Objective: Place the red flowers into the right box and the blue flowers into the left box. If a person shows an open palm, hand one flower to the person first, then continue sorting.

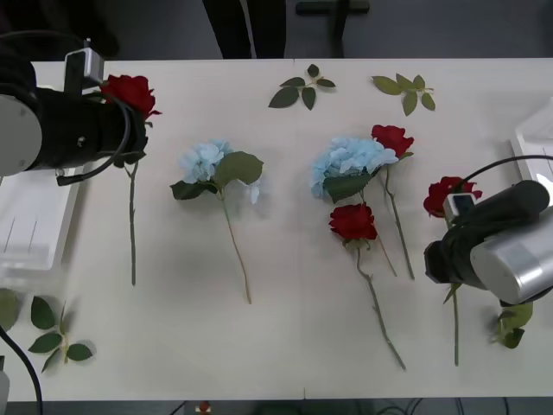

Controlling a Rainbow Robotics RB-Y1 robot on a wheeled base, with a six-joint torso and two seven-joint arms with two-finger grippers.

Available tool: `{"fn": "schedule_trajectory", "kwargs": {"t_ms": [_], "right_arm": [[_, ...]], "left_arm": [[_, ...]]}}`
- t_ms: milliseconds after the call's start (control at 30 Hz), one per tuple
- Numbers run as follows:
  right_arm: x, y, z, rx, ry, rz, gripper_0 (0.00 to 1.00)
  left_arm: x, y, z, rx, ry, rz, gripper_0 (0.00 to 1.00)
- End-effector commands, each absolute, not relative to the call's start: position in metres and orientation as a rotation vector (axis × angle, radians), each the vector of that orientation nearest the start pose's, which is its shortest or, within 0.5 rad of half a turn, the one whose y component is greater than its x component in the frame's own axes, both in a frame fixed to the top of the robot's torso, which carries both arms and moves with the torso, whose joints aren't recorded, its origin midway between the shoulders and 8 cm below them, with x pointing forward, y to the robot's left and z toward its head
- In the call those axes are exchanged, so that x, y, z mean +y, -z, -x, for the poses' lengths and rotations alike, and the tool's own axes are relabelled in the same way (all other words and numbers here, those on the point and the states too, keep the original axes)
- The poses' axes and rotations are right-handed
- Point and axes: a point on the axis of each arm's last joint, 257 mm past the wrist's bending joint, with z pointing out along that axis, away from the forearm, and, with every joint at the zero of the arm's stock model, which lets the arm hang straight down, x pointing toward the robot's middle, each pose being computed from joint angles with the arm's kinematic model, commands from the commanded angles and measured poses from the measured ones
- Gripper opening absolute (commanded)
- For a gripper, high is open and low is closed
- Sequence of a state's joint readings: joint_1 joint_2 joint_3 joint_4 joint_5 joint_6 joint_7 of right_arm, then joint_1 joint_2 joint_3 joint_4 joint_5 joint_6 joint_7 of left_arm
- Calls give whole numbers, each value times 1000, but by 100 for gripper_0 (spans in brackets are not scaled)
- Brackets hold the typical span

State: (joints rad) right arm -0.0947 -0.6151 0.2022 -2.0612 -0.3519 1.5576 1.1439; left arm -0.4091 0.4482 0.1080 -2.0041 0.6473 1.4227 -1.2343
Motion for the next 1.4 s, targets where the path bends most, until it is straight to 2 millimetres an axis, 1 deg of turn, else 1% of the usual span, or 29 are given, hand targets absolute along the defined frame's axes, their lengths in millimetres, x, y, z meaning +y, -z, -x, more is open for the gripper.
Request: {"fn": "schedule_trajectory", "kwargs": {"t_ms": [33, 67, 100, 133, 167, 200, 267, 300, 367, 433, 500, 533, 633, 667, 700, 733, 800, 833, 900, 967, 1000, 1067, 1133, 1200, 1267, 1367, 1400], "right_arm": [[-331, 250, -415, 2557, 266, 55, 0], [-339, 241, -417, 2541, 284, 50, 0], [-352, 228, -421, 2517, 317, 38, 0], [-362, 219, -424, 2501, 341, 30, 0], [-376, 205, -428, 2477, 374, 15, 0], [-384, 198, -430, 2464, 392, 5, 0], [-417, 174, -437, 2427, 470, -30, 0], [-426, 170, -437, 2422, 489, -42, 0], [-463, 148, -442, 2396, 585, -77, 0], [-489, 135, -444, 2387, 660, -89, 0], [-529, 119, -446, 2381, 767, -102, 0], [-538, 115, -446, 2382, 793, -104, 0], [-589, 101, -448, 2385, 951, -94, 0], [-596, 100, -449, 2388, 969, -92, 0], [-609, 100, -450, 2397, 999, -92, 0], [-615, 100, -451, 2400, 1007, -94, 0], [-636, 106, -452, 2430, 1022, -117, 0], [-643, 111, -453, 2445, 1024, -121, 0], [-650, 119, -457, 2458, 1014, -110, 0], [-654, 129, -462, 2466, 1002, -94, 0], [-655, 138, -465, 2470, 998, -82, 0], [-655, 149, -471, 2465, 996, -60, 0], [-653, 163, -479, 2453, 992, -21, 0], [-654, 172, -484, 2445, 986, -5, 0], [-654, 179, -487, 2441, 977, 1, 0], [-649, 195, -491, 2451, 931, -7, 0], [-649, 196, -491, 2450, 930, -6, 0]], "left_arm": [[168, 56, -527, 2000, 561, -150, 0], [160, 49, -527, 1961, 598, -171, 0], [148, 37, -525, 1907, 641, -203, 0], [138, 29, -523, 1873, 679, -224, 0], [127, 20, -519, 1830, 745, -241, 0], [121, 14, -516, 1805, 781, -251, 0], [99, -3, -505, 1728, 881, -301, 0], [93, -5, -502, 1715, 904, -313, 0], [72, -18, -490, 1650, 990, -354, 0], [59, -23, -483, 1620, 1046, -367, 0], [37, -30, -472, 1576, 1142, -377, 0], [31, -30, -470, 1570, 1167, -376, 0], [-3, -27, -457, 1531, 1328, -371, 0], [-8, -26, -456, 1527, 1349, -369, 0], [-18, -23, -454, 1519, 1388, -367, 0], [-22, -22, -454, 1513, 1401, -367, 0], [-35, -20, -458, 1472, 1416, -350, 0], [-40, -22, -461, 1443, 1421, -333, 0], [-45, -26, -464, 1410, 1442, -304, 0], [-51, -30, -467, 1388, 1463, -291, 0], [-54, -33, -470, 1371, 1464, -284, 0], [-58, -34, -477, 1353, 1449, -276, 0], [-63, -35, -482, 1344, 1445, -278, 0], [-67, -36, -485, 1339, 1456, -272, 0], [-69, -36, -486, 1339, 1457, -272, 0], [-71, -37, -484, 1339, 1471, -273, 0], [-72, -37, -483, 1338, 1472, -275, 0]]}}
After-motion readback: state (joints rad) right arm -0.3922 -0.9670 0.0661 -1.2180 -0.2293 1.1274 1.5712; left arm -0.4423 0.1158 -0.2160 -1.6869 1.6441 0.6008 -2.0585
